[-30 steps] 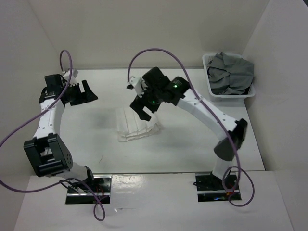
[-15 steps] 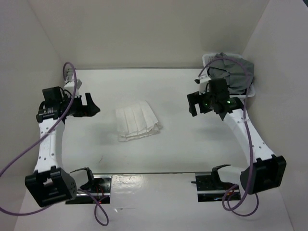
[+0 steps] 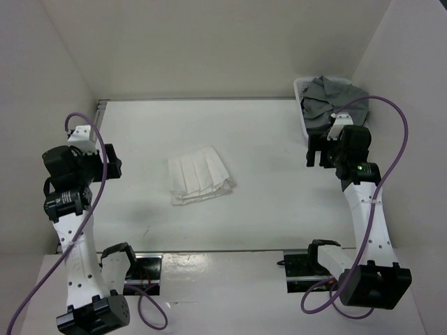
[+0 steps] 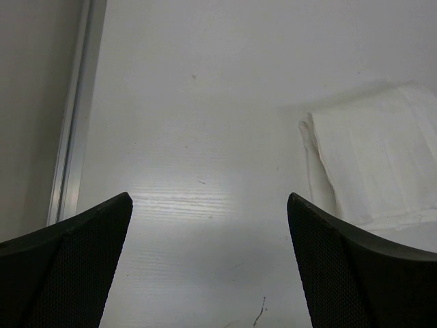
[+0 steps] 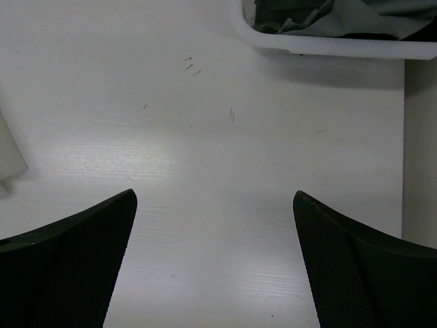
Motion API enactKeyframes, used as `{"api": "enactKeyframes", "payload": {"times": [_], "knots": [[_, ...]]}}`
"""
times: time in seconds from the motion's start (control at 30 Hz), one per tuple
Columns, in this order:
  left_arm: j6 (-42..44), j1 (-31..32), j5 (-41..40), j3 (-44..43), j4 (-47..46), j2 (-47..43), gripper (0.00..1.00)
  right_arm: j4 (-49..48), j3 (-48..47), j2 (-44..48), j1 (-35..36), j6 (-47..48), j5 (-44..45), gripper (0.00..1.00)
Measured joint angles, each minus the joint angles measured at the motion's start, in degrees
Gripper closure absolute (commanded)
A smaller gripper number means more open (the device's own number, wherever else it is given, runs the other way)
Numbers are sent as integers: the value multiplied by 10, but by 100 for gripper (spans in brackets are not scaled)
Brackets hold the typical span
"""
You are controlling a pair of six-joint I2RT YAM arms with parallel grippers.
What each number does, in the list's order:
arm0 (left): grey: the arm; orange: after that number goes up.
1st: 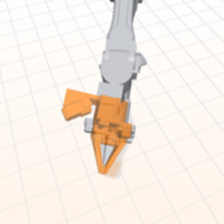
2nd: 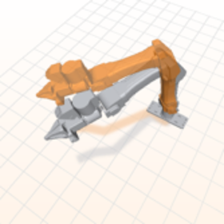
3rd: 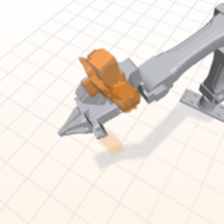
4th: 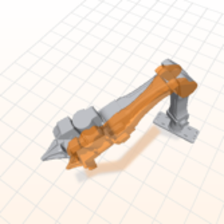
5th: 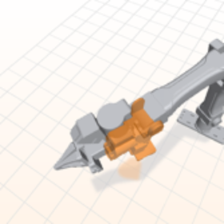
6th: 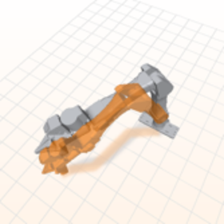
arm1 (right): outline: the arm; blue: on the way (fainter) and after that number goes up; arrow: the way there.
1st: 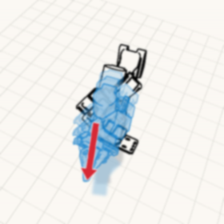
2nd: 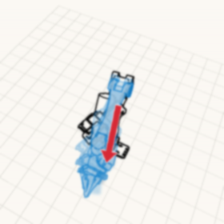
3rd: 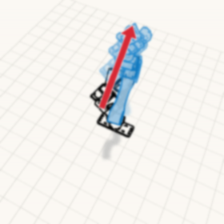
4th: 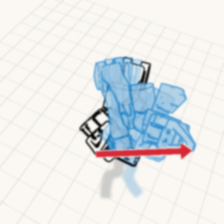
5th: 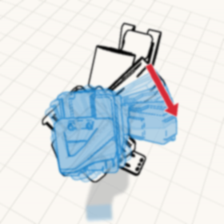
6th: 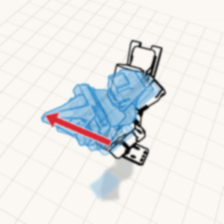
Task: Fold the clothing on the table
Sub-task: Fold the skirt
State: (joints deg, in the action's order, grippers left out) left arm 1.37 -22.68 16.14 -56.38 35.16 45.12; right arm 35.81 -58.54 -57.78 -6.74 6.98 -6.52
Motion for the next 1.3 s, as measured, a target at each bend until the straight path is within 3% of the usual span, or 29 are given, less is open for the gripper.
{"api": "enactKeyframes", "payload": {"times": [0.53,1.3], "knots": [[1,-4,-10,14,0,21,0,-4,2,15,0,-3,53,1],[4,-4,-13,24,-2,12,0,-20,9,45,0,-3,62,1]]}}
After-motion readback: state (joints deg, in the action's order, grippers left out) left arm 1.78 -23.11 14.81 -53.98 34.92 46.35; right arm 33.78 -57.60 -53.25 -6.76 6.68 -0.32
